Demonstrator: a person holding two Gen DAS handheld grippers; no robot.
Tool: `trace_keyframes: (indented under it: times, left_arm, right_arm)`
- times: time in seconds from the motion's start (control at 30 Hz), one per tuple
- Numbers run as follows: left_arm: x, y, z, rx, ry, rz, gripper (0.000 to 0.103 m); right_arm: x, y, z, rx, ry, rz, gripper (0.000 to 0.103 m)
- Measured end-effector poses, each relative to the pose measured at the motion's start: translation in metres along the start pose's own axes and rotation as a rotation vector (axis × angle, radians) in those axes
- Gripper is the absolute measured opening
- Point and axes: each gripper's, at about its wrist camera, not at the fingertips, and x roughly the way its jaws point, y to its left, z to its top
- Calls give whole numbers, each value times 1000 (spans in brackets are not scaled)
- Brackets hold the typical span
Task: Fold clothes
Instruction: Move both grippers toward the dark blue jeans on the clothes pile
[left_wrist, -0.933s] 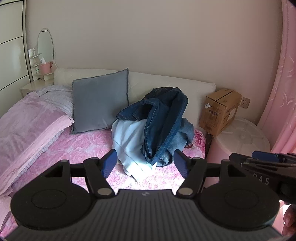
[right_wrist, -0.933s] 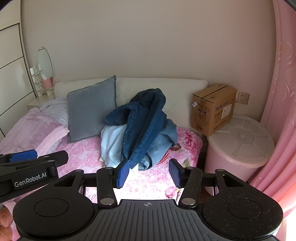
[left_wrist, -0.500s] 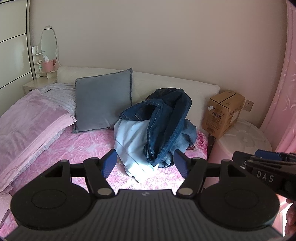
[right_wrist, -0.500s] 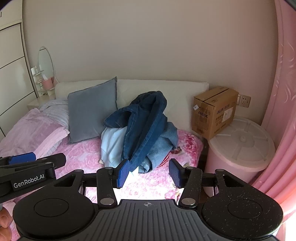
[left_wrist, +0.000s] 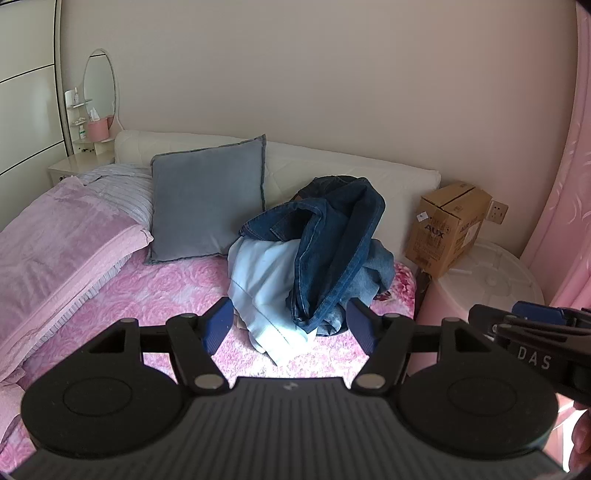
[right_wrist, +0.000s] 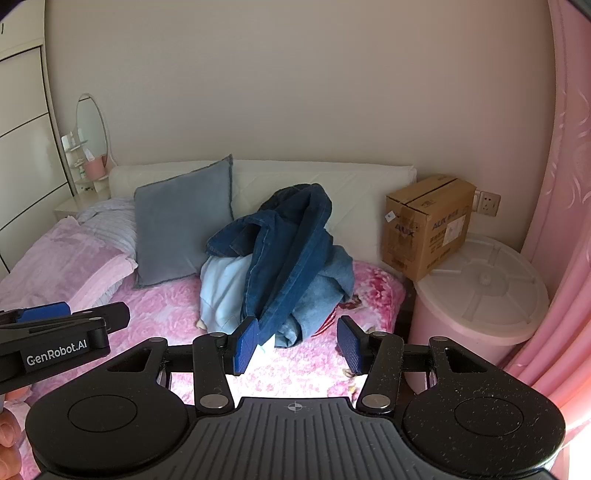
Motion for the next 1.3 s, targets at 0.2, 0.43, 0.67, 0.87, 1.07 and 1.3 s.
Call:
trace_keyframes:
  times: [0.2, 0.43, 0.67, 0.87, 1.07, 1.3]
  left_arm:
    - [-1, 2, 1, 1, 0, 1, 64]
    - [-1, 6, 5, -2, 4, 11, 64]
    - [5, 7, 4, 8, 15, -1, 64]
    - [18, 9, 6, 7, 35, 7, 64]
    - [41, 15, 10, -17, 66, 32, 64]
    - [82, 16, 17, -49, 102, 50, 64]
  right_arm:
    - [-1, -4, 1, 1, -4, 4, 51]
    - [-1, 1, 2, -7, -7, 8, 51]
    - [3, 3, 1, -23, -6, 5, 51]
    - [14, 0, 3, -15, 6, 4, 51]
    - [37, -9, 7, -1, 33, 33, 51]
    - [83, -24, 16, -30, 84, 38, 51]
